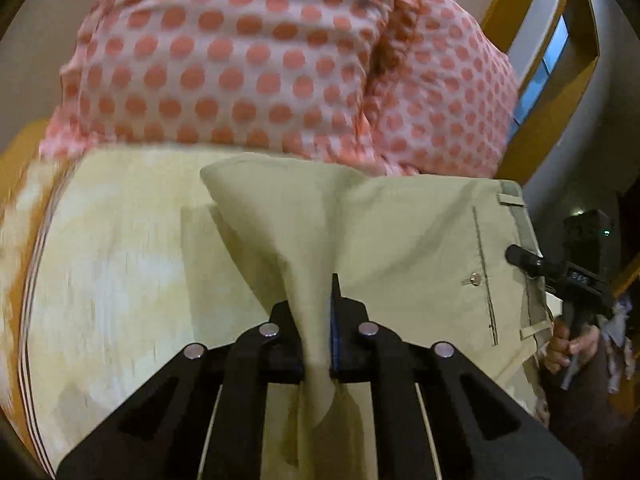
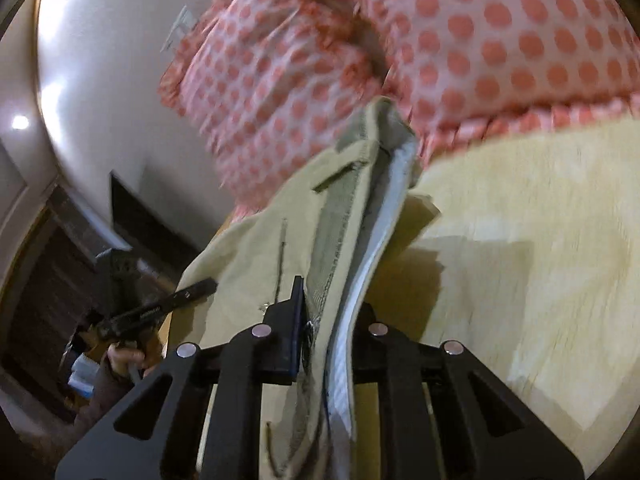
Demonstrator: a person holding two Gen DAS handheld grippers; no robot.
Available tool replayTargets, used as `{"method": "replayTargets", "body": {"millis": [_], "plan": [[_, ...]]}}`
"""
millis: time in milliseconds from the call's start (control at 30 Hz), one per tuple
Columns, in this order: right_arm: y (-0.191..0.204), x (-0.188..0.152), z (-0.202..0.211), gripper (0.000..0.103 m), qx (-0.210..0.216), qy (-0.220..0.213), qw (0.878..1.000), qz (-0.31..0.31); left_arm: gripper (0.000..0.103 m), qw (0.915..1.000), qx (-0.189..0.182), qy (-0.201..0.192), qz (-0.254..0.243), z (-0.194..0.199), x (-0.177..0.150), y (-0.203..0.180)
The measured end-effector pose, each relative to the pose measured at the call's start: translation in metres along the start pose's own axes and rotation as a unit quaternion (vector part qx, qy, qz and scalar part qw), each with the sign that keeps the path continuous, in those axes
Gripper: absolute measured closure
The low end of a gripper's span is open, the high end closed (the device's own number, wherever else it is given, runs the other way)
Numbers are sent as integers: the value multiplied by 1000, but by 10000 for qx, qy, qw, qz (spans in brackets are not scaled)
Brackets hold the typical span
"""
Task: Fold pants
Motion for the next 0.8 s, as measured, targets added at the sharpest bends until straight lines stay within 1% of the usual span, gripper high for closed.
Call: {"method": "replayTargets", "body": {"millis": [33, 67, 100, 133, 167, 200, 233, 267, 300, 333, 367, 400, 433, 467, 500, 533, 567, 600, 633, 667, 700, 733, 767, 800], "plan": [[-6, 9, -7, 87, -164, -45, 9999, 29, 93, 9999, 129, -17, -87, -8, 6, 2], [-16, 15, -17, 86, -474, -21, 9988, 139, 91, 9994, 317, 27, -147, -20, 11, 5], [-27, 17, -25, 78, -864, 51, 9960, 241, 87, 9984, 535, 105, -152, -29, 14, 10], [-44, 17, -28, 77, -1531, 178, 9873, 390, 86, 9965, 792, 208, -138, -35, 15, 18], [-54, 18, -24, 77, -1860, 216, 9814, 422, 79, 9955, 917, 224, -104, -34, 17, 23], [-60, 19, -17, 77, -2026, 173, 9782, 422, 77, 9954, 952, 105, -87, -25, 19, 26], [-59, 20, -5, 70, -2053, 8, 9778, 426, 70, 9933, 1126, -185, -162, -7, 22, 28], [-54, 22, 8, 62, -1972, -232, 9789, 472, 67, 9919, 1176, -405, -254, 8, 23, 25], [-42, 20, 19, 51, -1778, -417, 9815, 567, 63, 9923, 1081, -540, -264, 19, 23, 20], [-33, 17, 21, 51, -1615, -424, 9839, 638, 62, 9947, 815, -602, -198, 28, 19, 8], [-18, 6, 19, 51, -1369, -285, 9874, 746, 60, 9970, 521, -553, -136, 31, 13, -3], [-8, -4, 14, 51, -1231, -111, 9887, 843, 58, 9987, 262, -420, -125, 29, 4, -14], [-3, -13, 9, 51, -1170, 33, 9890, 909, 57, 9997, 89, -149, -165, 20, -8, -27], [0, -24, -2, 51, -1191, 282, 9878, 961, 57, 9997, 70, 100, -190, 9, -19, -33], [-3, -32, -12, 49, -1338, 497, 9851, 958, 57, 9993, 106, 298, -190, -2, -27, -36], [-12, -41, -22, 48, -1572, 769, 9804, 906, 58, 9976, 248, 638, -138, -21, -39, -33], [-20, -47, -30, 48, -1730, 897, 9768, 884, 60, 9964, 353, 762, -113, -31, -45, -29], [-20, -43, -28, 48, -1930, 799, 9730, 982, 62, 9967, 480, 632, -190, -33, -43, -28], [-21, -44, -24, 47, -2172, 827, 9675, 993, 61, 9959, 611, 618, -268, -28, -43, -28], [-16, -45, -15, 43, -2359, 746, 9636, 1013, 58, 9953, 687, 637, -260, -21, -44, -29], [-9, -47, -6, 23, -2472, 639, 9607, 1093, 46, 9956, 715, 565, -210, -8, -46, -31], [1, -52, 3, 4, -2513, 496, 9590, 1212, 28, 9962, 730, 436, -192, 6, -48, -33], [14, -60, 13, 1, -2485, 315, 9581, 1388, 19, 9963, 783, 291, -213, 21, -53, -34], [23, -68, 18, 1, -2458, 228, 9567, 1539, 8, 9951, 936, 151, -279, 40, -62, -36]]}}
Point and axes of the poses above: each gripper's, at about its wrist camera, not at the fingertips, and z roughly against the way its jaws point, y to its left, x to its top, the point moved 10 cm from there along -z, roughly the way its jaws point, and after that the axes turned 5 degrees about -y, right-handed, at the moved point
